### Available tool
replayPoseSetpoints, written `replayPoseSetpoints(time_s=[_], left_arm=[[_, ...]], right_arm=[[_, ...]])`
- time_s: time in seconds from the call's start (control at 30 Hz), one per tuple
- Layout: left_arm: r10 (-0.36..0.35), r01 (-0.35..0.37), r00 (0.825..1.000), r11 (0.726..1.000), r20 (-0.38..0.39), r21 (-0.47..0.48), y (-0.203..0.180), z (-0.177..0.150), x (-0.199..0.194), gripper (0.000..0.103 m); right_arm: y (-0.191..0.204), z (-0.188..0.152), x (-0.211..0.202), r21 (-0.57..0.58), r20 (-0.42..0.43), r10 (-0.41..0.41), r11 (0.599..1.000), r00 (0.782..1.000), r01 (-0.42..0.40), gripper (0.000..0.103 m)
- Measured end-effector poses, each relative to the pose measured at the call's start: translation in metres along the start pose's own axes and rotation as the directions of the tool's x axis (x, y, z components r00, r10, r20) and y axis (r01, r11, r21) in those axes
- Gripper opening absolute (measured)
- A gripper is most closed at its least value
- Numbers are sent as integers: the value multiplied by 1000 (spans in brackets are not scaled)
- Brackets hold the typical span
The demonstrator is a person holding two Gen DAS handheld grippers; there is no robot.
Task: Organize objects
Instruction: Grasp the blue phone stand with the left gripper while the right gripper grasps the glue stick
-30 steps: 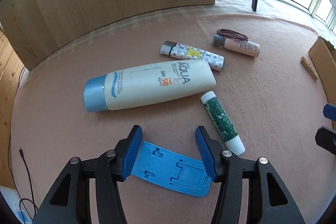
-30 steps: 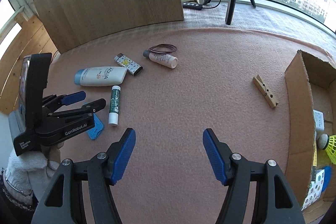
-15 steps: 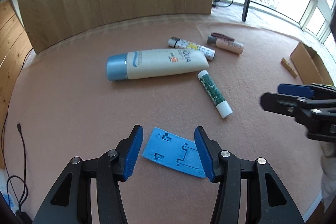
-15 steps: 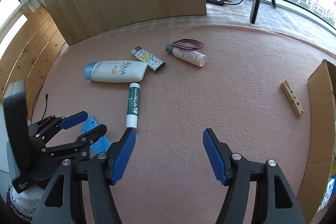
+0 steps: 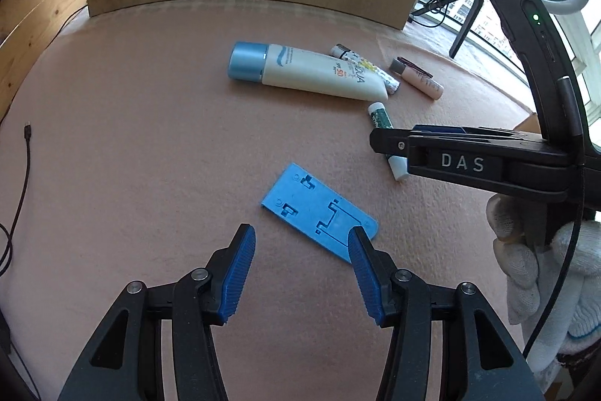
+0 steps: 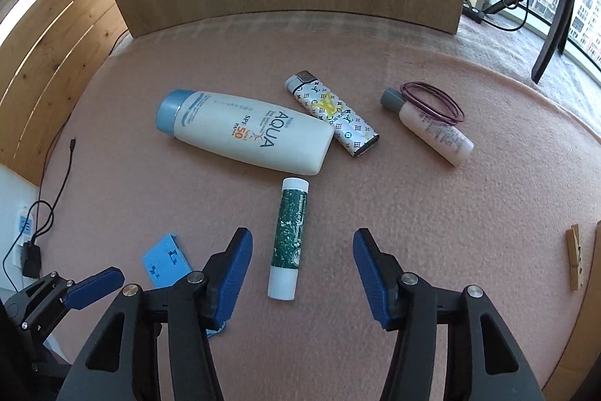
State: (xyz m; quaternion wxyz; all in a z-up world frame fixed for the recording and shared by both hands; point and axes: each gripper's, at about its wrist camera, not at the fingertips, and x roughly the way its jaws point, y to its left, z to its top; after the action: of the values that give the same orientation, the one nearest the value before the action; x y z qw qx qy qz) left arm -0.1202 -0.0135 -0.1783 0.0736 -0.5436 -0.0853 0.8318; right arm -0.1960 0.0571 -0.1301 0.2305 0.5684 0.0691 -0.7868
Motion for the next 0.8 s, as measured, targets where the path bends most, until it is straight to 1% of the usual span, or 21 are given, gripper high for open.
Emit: replayPoseSetpoints(time_s=[0.07, 0.1, 0.13, 0.17, 0.2, 0.23, 0.33, 0.43, 0.57, 0.67, 0.7, 0.73, 0.8], left_arm=[[1, -1, 1000, 1000, -10, 1, -3, 1, 6, 55], [0, 0, 1000, 1000, -16, 2, -5, 1, 8, 55], [-1, 1, 1000, 1000, -20, 3, -7, 3, 11, 55], [3, -3, 1000, 1000, -21, 4, -9, 5, 13, 55], [11, -11, 1000, 1000, -20, 8, -12, 6, 15, 55], [20, -20, 1000, 1000, -20, 14, -14, 9, 17, 55], [22, -21, 999, 1000, -32, 13, -21, 15, 24, 55], [23, -22, 999, 1000, -45, 19, -27, 21, 30, 55], [51, -49, 997, 998, -54, 38, -37, 30, 38, 55], [97, -92, 994, 992, -54, 91, -50, 32, 43, 55], [109, -103, 993, 989, -52, 109, -55, 32, 45, 53], [112, -105, 992, 986, -52, 128, -60, 32, 46, 47], [125, -116, 991, 980, -47, 161, -69, 32, 48, 44]], right_arm=[[5, 2, 5, -23, -13, -6, 1000, 1000, 6, 38], [7, 2, 8, -37, -19, -14, 999, 1000, 14, 36], [9, 3, 8, -56, -14, -29, 998, 999, 28, 31], [10, 3, 8, -75, -14, -42, 996, 999, 41, 24], [10, 2, 8, -82, -16, -44, 996, 999, 43, 21], [7, 2, 8, -81, -18, -43, 996, 999, 42, 14], [-4, -4, 5, -54, -19, -38, 998, 999, 37, 14], [-16, -14, 0, -43, -8, -59, 997, 998, 59, 14], [-34, -36, -11, -23, 6, -77, 997, 997, 77, 14], [-50, -52, -21, 9, 14, -87, 996, 996, 87, 14], [-56, -57, -23, 21, 16, -88, 996, 996, 88, 14], [-59, -60, -25, 31, 18, -89, 996, 996, 89, 14], [-66, -68, -29, 56, 23, -89, 995, 996, 87, 14]])
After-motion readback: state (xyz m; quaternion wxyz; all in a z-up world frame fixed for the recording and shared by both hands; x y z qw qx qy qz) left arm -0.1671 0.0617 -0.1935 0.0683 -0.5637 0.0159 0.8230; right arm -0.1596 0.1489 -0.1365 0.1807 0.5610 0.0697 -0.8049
